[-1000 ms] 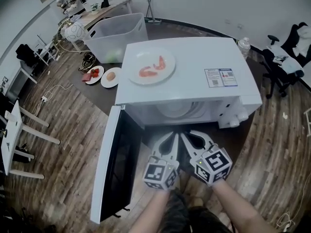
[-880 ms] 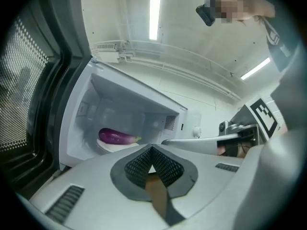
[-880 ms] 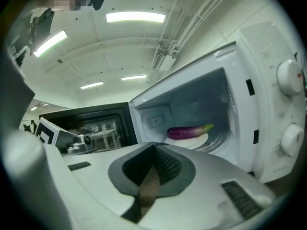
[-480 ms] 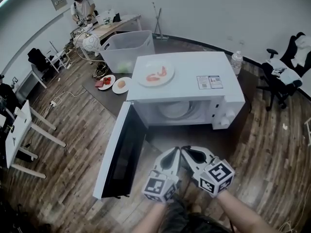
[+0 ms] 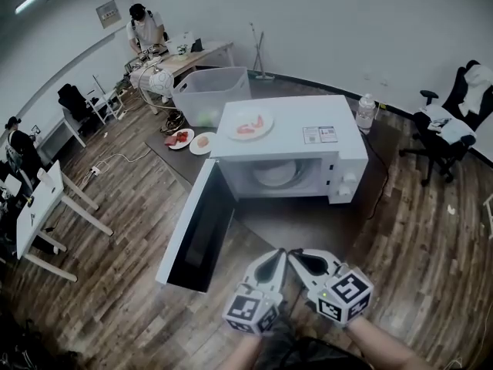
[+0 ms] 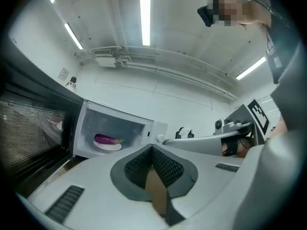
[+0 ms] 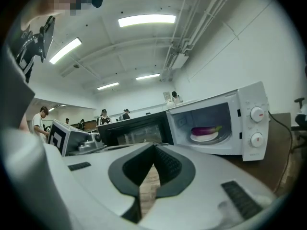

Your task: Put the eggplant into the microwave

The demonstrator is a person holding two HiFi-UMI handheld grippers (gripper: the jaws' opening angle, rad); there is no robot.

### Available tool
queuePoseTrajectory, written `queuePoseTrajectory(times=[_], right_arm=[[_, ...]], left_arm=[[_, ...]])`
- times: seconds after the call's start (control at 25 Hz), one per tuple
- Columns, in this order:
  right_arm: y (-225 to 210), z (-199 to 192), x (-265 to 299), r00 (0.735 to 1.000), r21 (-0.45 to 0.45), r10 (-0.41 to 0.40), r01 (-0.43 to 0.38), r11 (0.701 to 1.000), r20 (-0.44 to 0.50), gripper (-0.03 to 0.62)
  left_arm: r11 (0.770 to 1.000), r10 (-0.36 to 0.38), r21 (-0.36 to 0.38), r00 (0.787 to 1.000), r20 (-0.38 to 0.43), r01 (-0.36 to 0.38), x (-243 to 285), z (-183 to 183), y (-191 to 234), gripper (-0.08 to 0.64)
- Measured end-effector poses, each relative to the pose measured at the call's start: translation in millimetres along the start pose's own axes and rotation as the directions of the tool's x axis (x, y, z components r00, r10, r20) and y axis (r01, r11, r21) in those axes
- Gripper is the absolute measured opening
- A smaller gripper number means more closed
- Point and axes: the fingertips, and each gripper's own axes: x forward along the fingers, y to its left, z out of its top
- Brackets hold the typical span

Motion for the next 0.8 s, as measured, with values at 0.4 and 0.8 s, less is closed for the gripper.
queuePoseTrajectory(times=[0.4,0.8], right_arm=[[35,19,-35,0.999,-0.042,0.021,-0.019,0.999,0.045,0.003],[52,30,-65,0.997,-0.060,0.043,-0.039,0.997,0.064,0.002]], left_arm=[[1.000,0.007,-0.029,1.000,-0.001,-0.007,-27,10,-34,0.001],[0.998,0.043,-0.043,0.999,0.002,-0.043,-56,27,-32,0.000]])
